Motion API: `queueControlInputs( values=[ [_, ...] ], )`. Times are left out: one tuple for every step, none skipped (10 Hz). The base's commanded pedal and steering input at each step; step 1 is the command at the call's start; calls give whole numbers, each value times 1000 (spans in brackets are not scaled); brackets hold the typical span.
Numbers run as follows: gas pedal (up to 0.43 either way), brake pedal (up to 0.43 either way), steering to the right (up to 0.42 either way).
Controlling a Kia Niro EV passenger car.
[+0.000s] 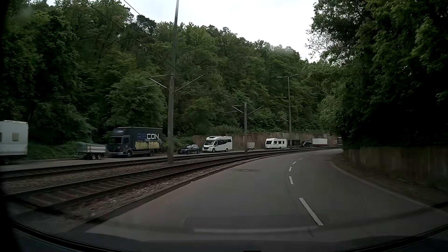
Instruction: Follow the waypoints while adhering to traffic rules and regulations
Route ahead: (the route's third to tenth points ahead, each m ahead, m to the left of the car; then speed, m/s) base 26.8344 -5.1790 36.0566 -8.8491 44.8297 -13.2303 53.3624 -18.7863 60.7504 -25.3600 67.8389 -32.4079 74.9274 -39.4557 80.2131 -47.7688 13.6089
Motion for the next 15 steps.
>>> queueControlInputs(
  values=[
    [87,0,60],
    [87,0,60],
    [98,0,60],
    [98,0,60],
    [98,0,61],
    [110,0,61],
    [110,0,60],
    [118,0,60],
    [118,0,60],
    [130,0,60],
    [130,0,60],
    [130,0,58],
    [157,0,55],
    [157,0,53],
    [157,0,52]
  ],
)
